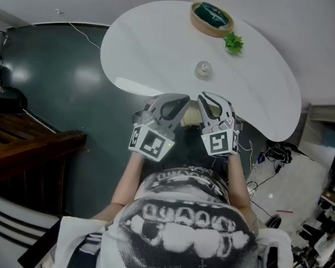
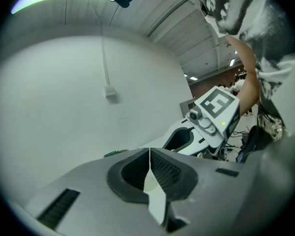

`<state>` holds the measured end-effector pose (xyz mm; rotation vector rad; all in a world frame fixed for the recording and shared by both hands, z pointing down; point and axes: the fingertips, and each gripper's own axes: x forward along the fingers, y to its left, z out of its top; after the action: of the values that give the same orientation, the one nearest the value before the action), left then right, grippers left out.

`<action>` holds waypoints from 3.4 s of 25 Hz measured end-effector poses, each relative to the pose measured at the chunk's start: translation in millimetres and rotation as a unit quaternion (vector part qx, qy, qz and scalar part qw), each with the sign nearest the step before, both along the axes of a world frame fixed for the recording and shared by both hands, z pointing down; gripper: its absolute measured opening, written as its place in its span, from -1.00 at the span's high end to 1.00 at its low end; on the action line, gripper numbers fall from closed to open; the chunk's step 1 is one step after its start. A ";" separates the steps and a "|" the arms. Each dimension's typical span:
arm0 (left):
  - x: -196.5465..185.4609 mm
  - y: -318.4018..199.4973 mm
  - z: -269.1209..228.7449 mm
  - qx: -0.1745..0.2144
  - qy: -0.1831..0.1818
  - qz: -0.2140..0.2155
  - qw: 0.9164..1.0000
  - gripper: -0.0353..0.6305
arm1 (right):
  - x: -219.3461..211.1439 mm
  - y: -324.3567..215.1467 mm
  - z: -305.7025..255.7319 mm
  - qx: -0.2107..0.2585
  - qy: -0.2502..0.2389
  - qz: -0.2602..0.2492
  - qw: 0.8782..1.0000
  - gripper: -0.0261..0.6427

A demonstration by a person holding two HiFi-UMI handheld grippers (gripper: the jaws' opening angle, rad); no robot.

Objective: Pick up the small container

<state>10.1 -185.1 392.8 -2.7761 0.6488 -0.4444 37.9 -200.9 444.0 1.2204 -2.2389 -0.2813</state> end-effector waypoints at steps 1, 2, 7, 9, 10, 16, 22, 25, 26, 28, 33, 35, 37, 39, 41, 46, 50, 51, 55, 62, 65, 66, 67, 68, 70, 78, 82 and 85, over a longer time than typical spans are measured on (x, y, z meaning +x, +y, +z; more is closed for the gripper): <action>3.7 -2.4 0.8 -0.001 -0.001 -0.005 1.000 0.88 | 4.8 -4.4 4.5 -0.002 0.000 -0.004 1.000 0.77; 7.4 -4.2 1.2 -0.003 -0.002 -0.009 1.000 0.88 | 9.5 -8.3 9.0 -0.007 0.002 -0.008 1.000 0.77; 22.5 -11.5 3.8 -0.005 -0.006 -0.026 1.000 0.88 | 30.5 -30.2 32.7 -0.024 0.008 -0.021 0.999 0.68; 26.3 -15.8 6.3 -0.007 -0.008 -0.034 0.999 0.88 | 35.7 -39.8 42.6 -0.033 0.012 -0.028 0.999 0.63; 28.0 -18.0 7.4 -0.007 -0.010 -0.039 0.999 0.88 | 38.0 -44.7 47.5 -0.037 0.014 -0.032 0.999 0.58; 41.8 -29.0 13.5 -0.009 -0.017 -0.061 0.998 0.88 | 54.0 -74.0 80.0 -0.064 0.022 -0.048 0.997 0.36; 47.4 -35.3 20.5 -0.014 -0.025 -0.086 0.996 0.88 | 60.6 -96.9 110.9 -0.090 0.032 -0.064 0.993 0.13; 49.3 -39.9 22.8 -0.016 -0.028 -0.101 0.994 0.88 | 60.1 -106.4 123.9 -0.110 0.030 -0.075 0.991 -0.01; 49.9 -41.3 23.2 -0.016 -0.028 -0.105 0.994 0.88 | 59.9 -109.3 128.0 -0.117 0.028 -0.078 0.990 -0.05; 50.5 -44.4 24.2 -0.016 -0.029 -0.114 0.993 0.88 | 59.2 -115.1 135.8 -0.130 0.020 -0.080 0.988 -0.10; 49.0 -50.8 26.2 -0.016 -0.033 -0.136 0.990 0.88 | 55.7 -126.8 153.1 -0.155 0.007 -0.089 0.984 -0.11; 46.9 -52.1 26.2 -0.016 -0.034 -0.145 0.989 0.88 | 53.6 -129.0 159.5 -0.164 0.007 -0.094 0.982 -0.12; 44.2 -52.8 26.4 -0.018 -0.035 -0.153 0.987 0.88 | 50.8 -130.0 165.9 -0.172 0.009 -0.100 0.980 -0.13; 41.1 -53.5 27.1 -0.019 -0.037 -0.160 0.986 0.88 | 47.5 -130.6 171.9 -0.180 0.011 -0.105 0.978 -0.13; 38.3 -54.5 28.7 -0.022 -0.041 -0.166 0.985 0.88 | 45.0 -131.4 177.6 -0.187 0.014 -0.110 0.976 -0.13; 31.4 -56.9 31.2 -0.024 -0.043 -0.183 0.982 0.88 | 40.6 -134.3 189.6 -0.200 0.017 -0.116 0.973 -0.13; 26.2 -58.2 30.6 -0.024 -0.043 -0.193 0.980 0.88 | 36.2 -137.2 194.3 -0.207 0.010 -0.118 0.971 -0.13; 24.8 -58.1 30.6 -0.025 -0.044 -0.194 0.980 0.88 | 35.4 -137.7 195.7 -0.209 0.009 -0.117 0.971 -0.13; 19.6 -56.5 32.7 -0.028 -0.046 -0.199 0.979 0.88 | 33.0 -139.2 198.4 -0.210 0.002 -0.116 0.971 -0.12; 10.4 -53.0 35.4 -0.032 -0.049 -0.205 0.977 0.88 | 34.7 -139.0 199.9 -0.212 -0.018 -0.086 0.973 -0.11; 5.2 -52.4 34.2 -0.032 -0.049 -0.205 0.977 0.88 | 33.4 -139.1 196.2 -0.205 -0.020 -0.082 0.975 -0.10; 4.0 -51.7 33.8 -0.033 -0.049 -0.204 0.977 0.88 | 33.6 -137.7 194.3 -0.207 -0.022 -0.079 0.975 -0.10; 2.9 -50.9 33.5 -0.033 -0.049 -0.203 0.977 0.88 | 33.8 -136.2 191.7 -0.209 -0.025 -0.075 0.975 -0.10; 2.0 -49.9 33.4 -0.034 -0.049 -0.201 0.978 0.88 | 33.5 -135.5 188.2 -0.209 -0.028 -0.072 0.975 -0.10; 0.3 -48.4 33.7 -0.034 -0.049 -0.196 0.979 0.88 | 31.7 -135.8 179.8 -0.203 -0.037 -0.068 0.976 -0.10; -7.1 -41.3 31.0 -0.032 -0.047 -0.170 0.984 0.88 | 25.9 -132.0 130.3 -0.164 -0.067 -0.053 0.983 -0.10; -13.8 -37.0 29.2 -0.029 -0.045 -0.154 0.987 0.88 | 23.0 -123.9 102.5 -0.143 -0.075 -0.046 0.986 -0.10; -17.4 -33.3 27.8 -0.027 -0.044 -0.138 0.989 0.88 | 21.7 -114.8 83.4 -0.129 -0.078 -0.040 0.988 -0.10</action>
<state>-7.3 -218.4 420.6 -2.7063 1.0193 -0.6444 59.6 -315.8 527.4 1.0460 -2.3728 0.0757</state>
